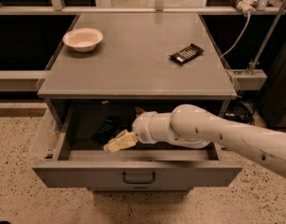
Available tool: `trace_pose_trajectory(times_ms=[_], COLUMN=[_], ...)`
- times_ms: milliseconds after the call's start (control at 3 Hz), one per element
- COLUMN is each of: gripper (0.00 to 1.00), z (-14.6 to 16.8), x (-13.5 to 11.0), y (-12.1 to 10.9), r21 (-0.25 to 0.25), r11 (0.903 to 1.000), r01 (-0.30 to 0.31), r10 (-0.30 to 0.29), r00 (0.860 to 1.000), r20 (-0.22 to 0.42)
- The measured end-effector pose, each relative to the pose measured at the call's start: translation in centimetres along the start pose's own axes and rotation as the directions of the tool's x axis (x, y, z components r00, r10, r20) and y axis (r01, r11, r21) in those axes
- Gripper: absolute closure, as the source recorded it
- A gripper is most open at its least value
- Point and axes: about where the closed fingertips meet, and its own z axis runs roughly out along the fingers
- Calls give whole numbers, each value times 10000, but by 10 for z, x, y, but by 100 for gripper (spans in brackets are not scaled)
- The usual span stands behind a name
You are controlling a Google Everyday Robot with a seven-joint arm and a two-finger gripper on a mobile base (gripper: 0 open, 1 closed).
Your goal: Pick rxbar blueberry from top drawer and place on counter
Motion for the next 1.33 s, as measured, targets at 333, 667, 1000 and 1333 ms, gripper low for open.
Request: trace_pose_trajectory(times_ms=[333,667,1000,1333], gripper=[0,0,0,0], z=[7,25,33,20], x=[1,8,19,44], y=[-7,-4,-6,-27], r21=[207,680,1622,2944], r11=[9994,9969,9866,9554], r01=[-264,-385,-145,248], r10=[260,395,278,322], r00=[9995,9991,9964,9818], r20=[190,-124,-798,-1871])
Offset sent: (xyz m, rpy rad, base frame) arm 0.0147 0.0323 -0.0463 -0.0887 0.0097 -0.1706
